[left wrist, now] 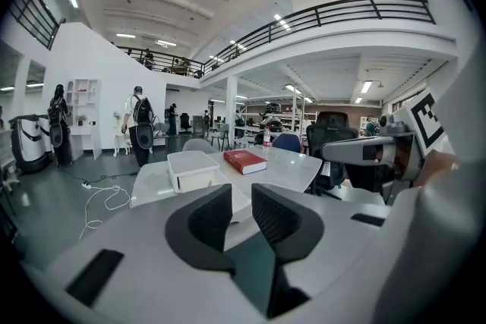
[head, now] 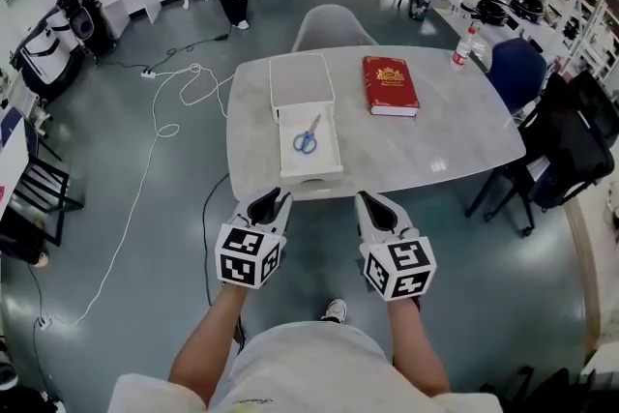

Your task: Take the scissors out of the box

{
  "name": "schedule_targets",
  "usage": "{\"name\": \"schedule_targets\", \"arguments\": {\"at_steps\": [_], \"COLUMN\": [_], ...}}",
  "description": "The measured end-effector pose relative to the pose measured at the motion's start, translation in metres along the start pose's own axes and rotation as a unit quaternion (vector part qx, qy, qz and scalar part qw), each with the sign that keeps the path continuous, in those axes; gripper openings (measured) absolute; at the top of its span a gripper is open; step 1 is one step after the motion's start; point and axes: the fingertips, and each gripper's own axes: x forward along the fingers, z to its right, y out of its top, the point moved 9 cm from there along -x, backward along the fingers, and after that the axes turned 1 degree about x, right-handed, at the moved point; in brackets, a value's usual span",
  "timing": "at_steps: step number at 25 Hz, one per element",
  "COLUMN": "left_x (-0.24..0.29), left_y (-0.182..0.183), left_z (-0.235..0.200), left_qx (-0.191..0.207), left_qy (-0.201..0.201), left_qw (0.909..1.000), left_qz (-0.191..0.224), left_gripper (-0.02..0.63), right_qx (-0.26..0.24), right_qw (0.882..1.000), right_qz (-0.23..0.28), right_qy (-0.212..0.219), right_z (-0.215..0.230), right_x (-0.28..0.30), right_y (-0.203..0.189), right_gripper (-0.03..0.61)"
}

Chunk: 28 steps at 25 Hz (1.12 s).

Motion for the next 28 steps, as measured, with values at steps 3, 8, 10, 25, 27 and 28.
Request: {"name": "schedule_targets", "arguments": {"at_steps": [3, 8, 10, 25, 27, 28], "left_x": [0.022, 0.049, 0.055, 0.125, 0.138, 0.145], "left_y": [0.004, 0.005, 0.006, 0.005, 0.005, 0.005], "left_z": [0.012, 0.028, 0.032, 0.007, -0.004, -0.009], "left_qx": [-0.005, 0.001, -0.002, 0.009, 0.007, 0.005], "left_qy": [0.004, 0.019, 0.023, 0.033, 0.032, 0.031], "left_qw": [1.0, 0.9997, 0.9995, 0.9978, 0.9972, 0.997], "left_qz": [-0.003, -0.014, -0.019, -0.057, -0.067, -0.071], "left_gripper": [0.058, 0.058, 0.058, 0.058, 0.058, 0.058], "right_qx": [0.003, 0.003, 0.004, 0.001, -0.003, -0.005], "right_qw": [1.0, 1.0, 1.0, 0.999, 0.999, 0.999], "right_qz": [-0.004, -0.012, -0.013, -0.024, -0.03, -0.033], "right_qy": [0.007, 0.023, 0.026, 0.026, 0.028, 0.029], "right_z": [0.026, 0.058, 0.066, 0.112, 0.116, 0.118], "right_x": [0.003, 0.006, 0.008, 0.05, 0.065, 0.072], "right_y": [0.0, -0.004, -0.003, 0.001, 0.003, 0.005], "right_gripper": [0.005, 0.005, 0.005, 0.005, 0.005, 0.005]}}
